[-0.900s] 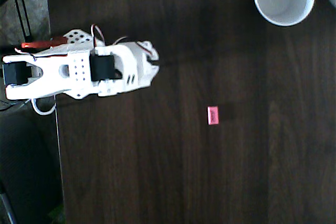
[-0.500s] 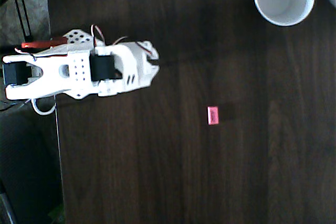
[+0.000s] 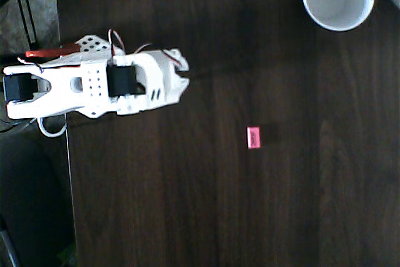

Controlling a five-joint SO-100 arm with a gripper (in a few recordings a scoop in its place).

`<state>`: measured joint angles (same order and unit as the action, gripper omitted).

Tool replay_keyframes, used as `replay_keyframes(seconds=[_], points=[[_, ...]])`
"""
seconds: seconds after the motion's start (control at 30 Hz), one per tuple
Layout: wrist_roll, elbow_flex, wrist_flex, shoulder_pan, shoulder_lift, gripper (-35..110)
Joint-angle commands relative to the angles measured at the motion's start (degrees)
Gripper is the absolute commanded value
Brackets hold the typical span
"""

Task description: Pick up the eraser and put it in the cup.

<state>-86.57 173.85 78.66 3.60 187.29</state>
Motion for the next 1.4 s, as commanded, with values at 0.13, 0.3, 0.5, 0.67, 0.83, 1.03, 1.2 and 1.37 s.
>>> replay_keyframes(seconds=[0.13,0.3,0.5,0.67,0.83,1.03,1.2,1.37], points=[[-6.86,1.14,4.13,0.53,0.88,8],[-6.86,1.14,4.13,0.53,0.88,8],[-6.86,1.14,4.13,0.53,0.88,8],[-6.86,1.14,4.13,0.53,0.88,8],[-6.86,1.14,4.13,0.53,0.88,8],[-6.77,1.14,4.13,0.88,0.88,22],[-6.77,1.14,4.13,3.69,0.88,35],[-8.88,1.14,4.39,4.31,0.88,0]])
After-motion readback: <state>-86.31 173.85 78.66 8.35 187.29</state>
